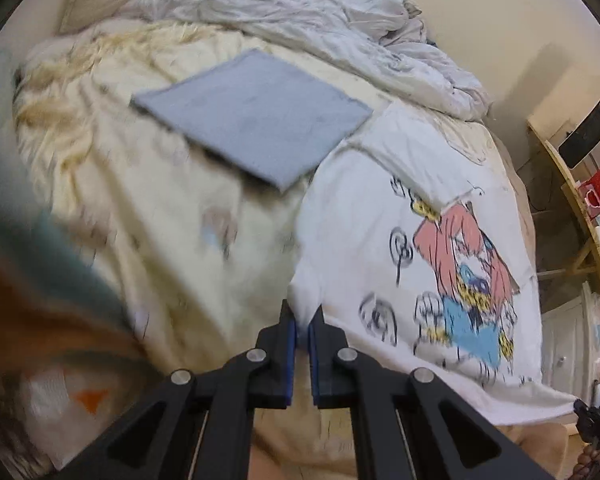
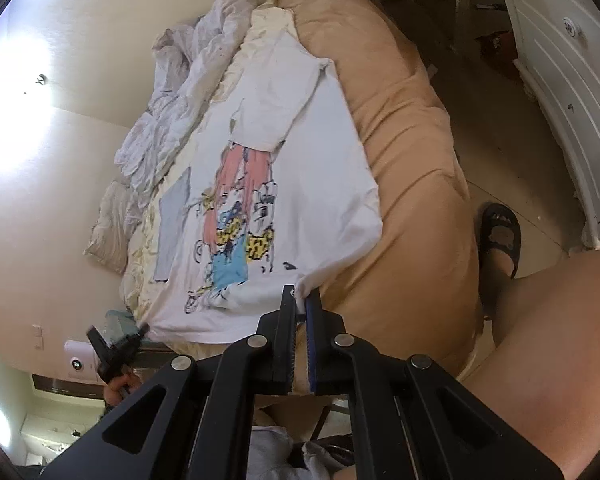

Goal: Fold clothes

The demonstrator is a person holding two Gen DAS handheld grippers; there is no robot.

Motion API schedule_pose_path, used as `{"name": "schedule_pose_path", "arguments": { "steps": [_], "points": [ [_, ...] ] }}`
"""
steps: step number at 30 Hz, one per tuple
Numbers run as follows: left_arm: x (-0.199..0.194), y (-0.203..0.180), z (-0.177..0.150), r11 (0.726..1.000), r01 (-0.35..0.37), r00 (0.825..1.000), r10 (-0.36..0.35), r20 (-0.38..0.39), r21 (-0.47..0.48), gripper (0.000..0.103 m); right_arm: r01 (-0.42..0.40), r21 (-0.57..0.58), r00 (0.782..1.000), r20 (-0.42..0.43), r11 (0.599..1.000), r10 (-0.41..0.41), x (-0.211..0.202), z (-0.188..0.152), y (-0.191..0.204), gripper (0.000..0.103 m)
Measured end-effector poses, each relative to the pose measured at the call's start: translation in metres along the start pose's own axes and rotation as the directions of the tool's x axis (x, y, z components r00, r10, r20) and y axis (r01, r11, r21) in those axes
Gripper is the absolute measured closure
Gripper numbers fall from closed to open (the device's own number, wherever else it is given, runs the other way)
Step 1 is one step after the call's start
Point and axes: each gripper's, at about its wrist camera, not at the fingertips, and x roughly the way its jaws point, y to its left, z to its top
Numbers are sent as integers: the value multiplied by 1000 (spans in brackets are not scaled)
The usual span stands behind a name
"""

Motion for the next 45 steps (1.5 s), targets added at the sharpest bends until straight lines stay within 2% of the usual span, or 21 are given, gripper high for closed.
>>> {"name": "schedule_pose_path", "arguments": {
  "steps": [2,4,5,7,9,11,13,19,20,22,23,24,25,26,27,30,32,35,39,42,45],
  "points": [
    [26,-1,15,999,-36,997,36,-66,4,95,1,3,1000,-6,1000,-1,4,2,-2,99],
    [48,6,22,1000,-2,991,-2,-135,-31,89,4,1,1000,-10,1000,-4,10,3,-2,99],
    [56,15,25,996,40,984,-53,-168,-78,82,2,4,1000,-12,1000,-2,13,3,-2,99],
    [50,29,28,982,97,978,-124,-169,-161,73,4,4,1000,-10,1000,-4,15,4,-3,99],
    [28,35,33,989,76,991,-89,-98,-129,53,8,7,1000,-9,1000,-8,17,5,-5,99],
    [13,38,36,996,39,998,-43,-49,-76,39,11,13,1000,-16,1000,-11,20,5,-8,99],
    [20,37,33,998,35,996,-39,-84,-50,36,13,16,1000,-27,1000,-12,25,5,-11,99],
    [62,30,19,993,-88,978,102,-181,84,36,13,20,999,-38,1000,-12,32,5,-12,99],
    [67,32,16,991,-96,972,113,-204,90,36,15,16,999,-37,1000,-14,32,5,-11,99],
    [75,40,9,996,-66,959,78,-272,55,36,7,19,999,-33,1000,-6,31,5,-11,99],
    [72,40,6,999,-23,961,33,-274,40,37,3,20,1000,-31,1000,-2,31,4,-11,99],
    [68,40,2,999,13,962,-4,-273,32,63,-1,21,1000,-29,1000,2,30,4,-11,99],
    [62,35,0,997,9,967,10,-256,71,85,-12,15,1000,-27,1000,13,30,3,-9,99],
    [58,31,-1,994,-6,967,34,-252,110,101,-28,4,999,-25,1000,28,29,3,-5,99],
    [53,27,-1,993,-14,969,42,-242,116,101,-44,-6,999,-23,999,44,29,3,-2,99],
    [20,16,13,993,18,987,1,-160,116,101,-91,-38,996,-5,995,91,22,7,13,99],
    [1,10,29,994,78,991,-69,-118,75,101,-126,-66,991,25,990,128,12,16,25,99],
    [-19,-6,64,984,180,983,-180,-45,10,101,-178,-93,980,72,980,185,-1,39,44,99],
    [-21,-33,118,965,258,966,-257,30,-35,101,-218,-120,963,136,969,234,-9,76,62,99],
    [-8,-52,158,954,293,956,-289,58,-69,101,-240,-117,949,180,964,258,-8,106,70,99],
    [9,-69,195,951,300,953,-295,71,-76,101,-259,-110,934,223,960,278,-5,137,76,99]
  ]
}}
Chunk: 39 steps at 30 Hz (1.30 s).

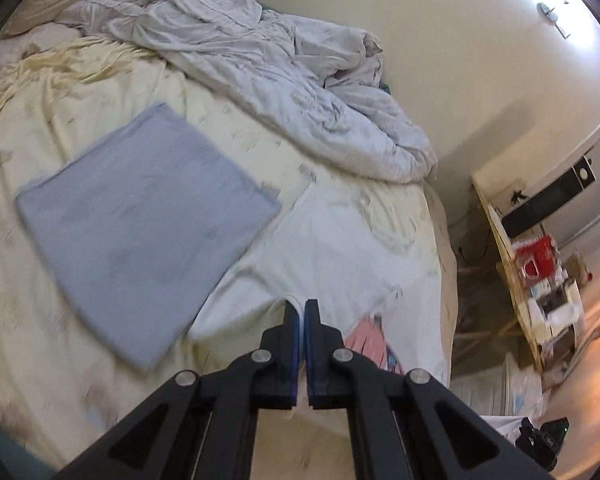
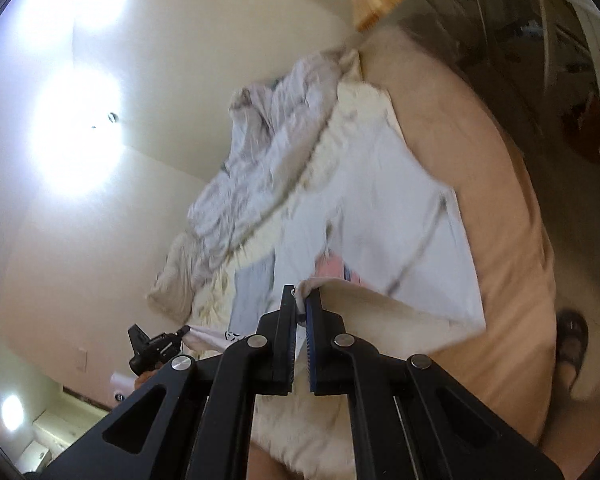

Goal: Fold clothes

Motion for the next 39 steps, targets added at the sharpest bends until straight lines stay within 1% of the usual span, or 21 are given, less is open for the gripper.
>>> {"name": "schedule_pose_path", "arguments": {
  "steps": [4,5,8,10,11,13,16,21,23,24,26,28,29,31,32,35,37,38,39],
  "points": [
    [37,-9,40,1000,23,1000,-23,-16,-11,101,-7,9,999,37,1000,7,26,42,-2,99],
    [48,-13,49,1000,23,999,-23,-22,0,101,-4,4,999,43,1000,3,35,54,-2,99],
    [73,-17,70,1000,22,1000,-22,-21,-11,101,25,-10,998,55,1000,-25,63,88,-3,99],
    [84,-17,82,997,23,1000,-23,3,-73,101,45,-19,997,65,999,-44,79,110,-4,99],
    [87,-19,87,996,23,1000,-22,14,-82,101,53,-22,996,71,998,-52,86,121,-5,99],
    [95,-26,99,998,8,999,-6,32,-66,101,71,-30,994,82,997,-68,98,142,-5,99],
    [114,-37,116,998,-5,1000,6,22,-56,101,109,-54,990,100,993,-103,114,169,-4,99],
    [171,-49,154,999,-48,999,48,14,3,101,197,-88,975,122,976,-186,151,207,-19,99],
    [204,-47,167,998,-62,998,62,-9,14,101,311,-137,946,137,940,-293,176,215,-25,99],
    [223,-45,172,997,-69,997,70,-25,20,101,366,-161,927,147,916,-345,188,219,-27,99],
    [260,-41,182,996,-83,995,84,-55,31,101,467,-222,883,162,856,-440,213,223,-31,99],
    [291,-37,188,996,-83,993,86,-82,34,101,512,-240,859,165,825,-485,237,226,-39,99],
    [308,-35,191,996,-84,992,88,-96,38,101,566,-274,824,201,777,-529,253,227,-39,99],
    [331,-32,192,995,-91,989,95,-109,37,101,611,-348,791,225,711,-570,278,230,-38,99],
    [341,-30,193,995,-93,989,96,-116,35,101,622,-349,781,223,701,-583,287,231,-40,99],
    [359,-22,191,995,-100,987,102,-126,21,100,697,-398,710,266,596,-652,314,223,-39,99],
    [365,-14,190,993,-121,981,122,-150,16,98,721,-390,681,248,572,-689,320,222,-51,99],
    [367,-10,190,990,-140,977,140,-164,11,92,739,-386,658,242,552,-713,321,222,-57,99],
    [369,-6,190,987,-159,972,158,-176,8,75,748,-390,645,237,537,-727,322,224,-64,99]
  ]
}}
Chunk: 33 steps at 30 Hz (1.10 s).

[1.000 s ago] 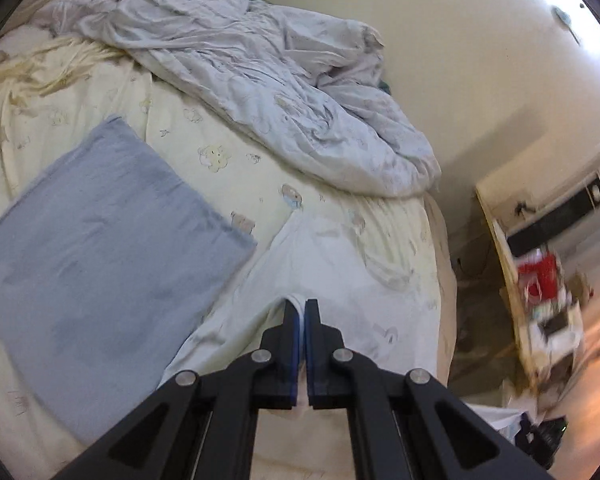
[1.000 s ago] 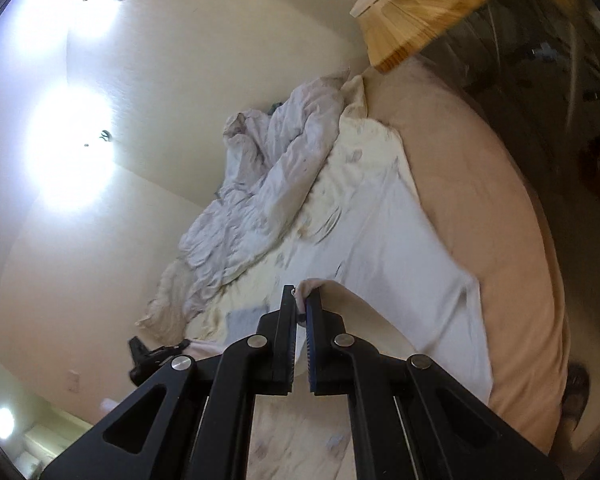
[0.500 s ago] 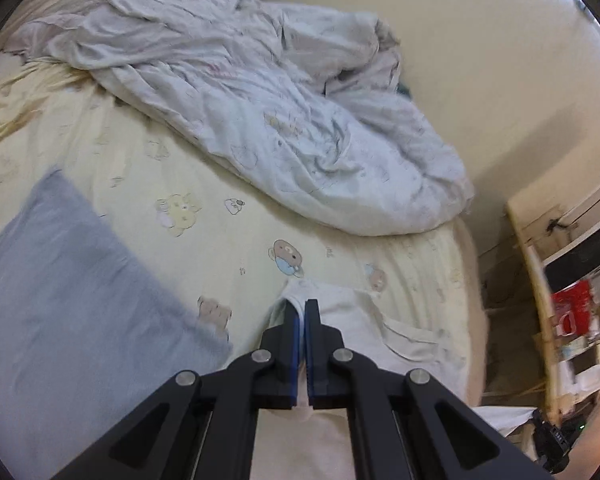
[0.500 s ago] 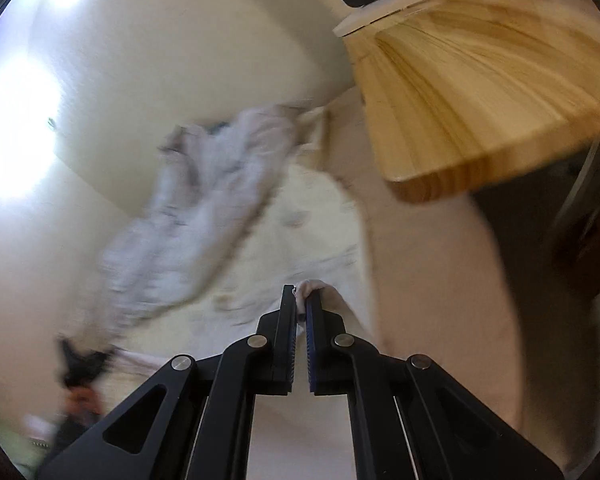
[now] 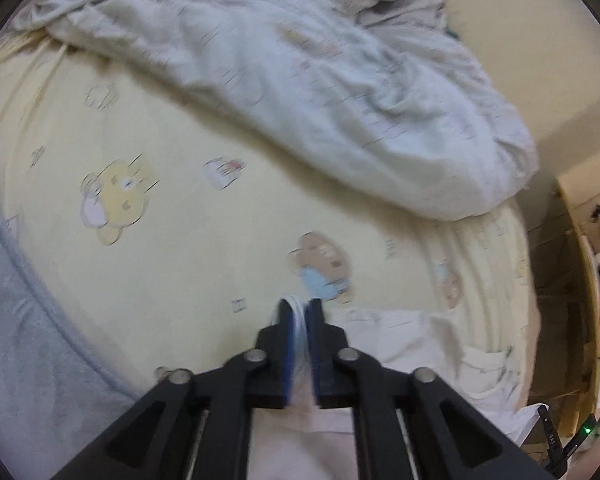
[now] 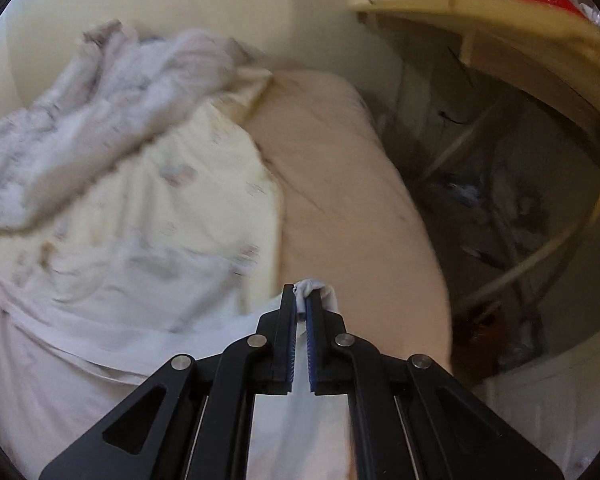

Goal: Fold clothes

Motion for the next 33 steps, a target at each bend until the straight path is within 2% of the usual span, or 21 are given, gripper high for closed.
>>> {"name": "schedule_pose_path", "arguments": {
  "steps": [2,6,8,10,11,13,14,16,18,19,20,21,22,23,24,26,28,30,33],
  "points": [
    [-6,8,3,999,-33,999,33,27,-2,59,31,-17,999,-27,999,-32,12,-2,-7,99],
    [-31,22,6,998,-57,992,58,109,-6,58,72,-58,993,-92,996,-78,32,-7,-19,98],
    [-42,29,2,999,-46,992,47,117,-14,58,43,-41,995,-93,998,-47,29,-10,-25,95],
    [-48,31,-9,1000,-21,996,21,90,1,58,5,-33,997,-75,999,-7,22,-9,-28,89],
    [-55,31,-19,1000,-8,996,6,89,23,58,-10,-40,998,-63,999,8,20,-7,-29,87],
    [-70,33,-43,998,37,995,-42,89,59,58,25,-118,997,-66,993,-33,20,-7,-20,86],
    [-79,36,-60,995,70,994,-75,82,68,58,68,-184,995,-55,981,-79,21,-11,-11,86],
    [-97,45,-93,990,130,988,-134,70,60,57,152,-311,986,-23,938,-167,21,-21,8,79],
    [-114,58,-129,984,177,981,-178,75,20,52,212,-403,976,41,890,-214,14,-31,19,74],
    [-122,66,-148,981,195,977,-194,84,-11,52,203,-400,978,39,894,-205,12,-30,18,67],
    [-130,73,-167,976,214,973,-210,94,-42,52,195,-397,980,38,897,-196,9,-29,17,54],
    [-139,81,-186,970,233,969,-225,104,-73,52,193,-377,980,24,906,-199,9,-26,12,4],
    [-147,89,-205,962,251,964,-240,115,-104,52,176,-340,984,23,924,-179,5,-21,4,0],
    [-155,97,-224,953,271,959,-255,125,-134,52,85,-298,996,2,951,-88,2,-16,-5,0],
    [-159,100,-240,943,293,952,-274,134,-155,52,46,-271,998,-18,962,-52,1,-12,-12,0],
    [-164,102,-270,936,311,946,-288,148,-165,52,122,-272,991,-12,955,-130,-3,-9,-19,0],
    [-162,96,-284,942,303,949,-284,140,-144,51,112,-265,993,1,958,-116,-15,-13,-22,0],
    [-156,89,-289,944,301,950,-285,125,-133,51,-4,-232,1000,-22,973,-1,-38,-24,-27,0],
    [-145,79,-290,960,263,962,-253,100,-101,51,-135,-186,991,-8,973,136,-82,-46,-24,0]
  ]
}}
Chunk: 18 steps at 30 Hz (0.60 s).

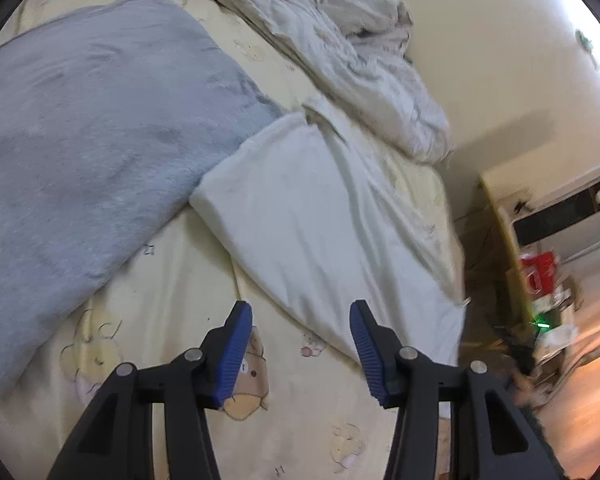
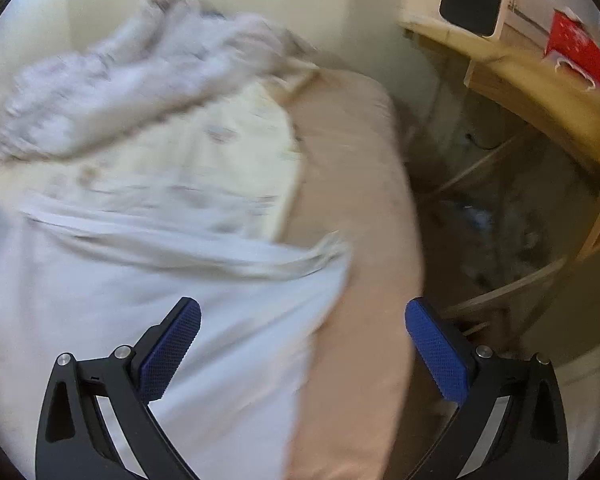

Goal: Fold clothes

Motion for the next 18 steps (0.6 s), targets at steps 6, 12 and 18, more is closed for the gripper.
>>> {"name": "schedule_pose_path", "arguments": {
  "steps": [6,12,18],
  "points": [
    [23,15,4,998,-46,999,47,8,-40,51,-288,312,957,74,905,279,-70,-86,12,0],
    [39,34,12,994,-48,997,53,52,-94,51,-330,604,936,109,725,335,-82,-179,-13,2],
    [51,57,35,983,-10,993,31,111,-185,52,-412,840,866,240,353,438,-49,-242,-47,3]
  ]
}}
